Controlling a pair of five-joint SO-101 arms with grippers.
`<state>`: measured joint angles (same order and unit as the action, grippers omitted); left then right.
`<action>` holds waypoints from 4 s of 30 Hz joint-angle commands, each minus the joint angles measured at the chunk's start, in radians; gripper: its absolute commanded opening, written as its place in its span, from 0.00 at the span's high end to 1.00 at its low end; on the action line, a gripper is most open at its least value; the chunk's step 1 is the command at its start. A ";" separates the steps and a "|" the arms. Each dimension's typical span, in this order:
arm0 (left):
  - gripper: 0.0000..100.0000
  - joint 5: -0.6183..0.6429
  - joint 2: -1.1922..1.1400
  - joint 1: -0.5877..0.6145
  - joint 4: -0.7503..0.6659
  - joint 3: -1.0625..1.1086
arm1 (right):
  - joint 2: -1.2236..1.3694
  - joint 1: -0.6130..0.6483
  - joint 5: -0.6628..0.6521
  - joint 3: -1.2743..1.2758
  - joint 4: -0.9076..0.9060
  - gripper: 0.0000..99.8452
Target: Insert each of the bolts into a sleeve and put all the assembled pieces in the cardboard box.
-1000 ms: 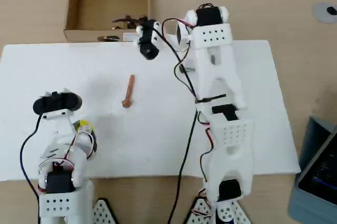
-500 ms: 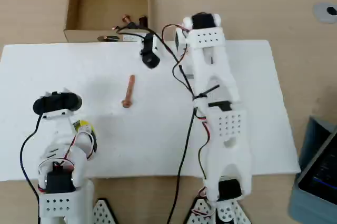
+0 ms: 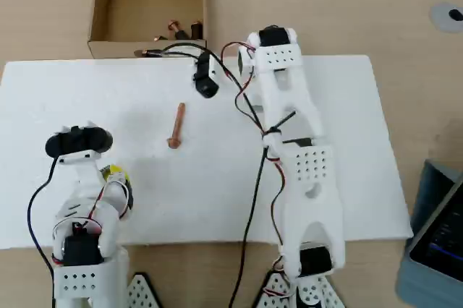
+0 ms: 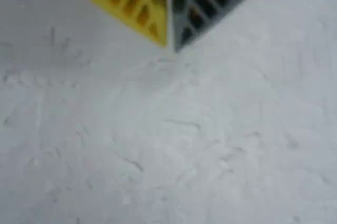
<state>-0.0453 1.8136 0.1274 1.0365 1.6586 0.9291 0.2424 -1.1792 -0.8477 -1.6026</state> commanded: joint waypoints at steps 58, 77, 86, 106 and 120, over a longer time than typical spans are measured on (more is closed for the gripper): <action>1.00 -0.005 0.007 -0.020 0.006 -0.032 | -1.006 -0.108 1.221 0.420 -0.173 0.99; 1.00 -0.003 -0.426 -0.029 0.218 -0.667 | -1.782 -0.269 1.304 1.336 0.112 0.99; 0.99 -0.011 -1.021 -0.057 0.365 -1.097 | -1.885 -0.328 1.327 1.469 0.110 0.99; 0.99 -0.110 -1.989 -0.304 0.623 -1.918 | -1.894 -0.427 1.324 1.474 0.106 0.99; 0.86 -0.186 -2.071 -0.319 0.615 -1.926 | -1.896 -0.427 1.330 1.471 0.110 0.99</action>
<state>-0.2033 -0.2654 -0.1672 1.6533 -0.2240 -0.9352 -0.1765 0.1435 0.6252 -1.5152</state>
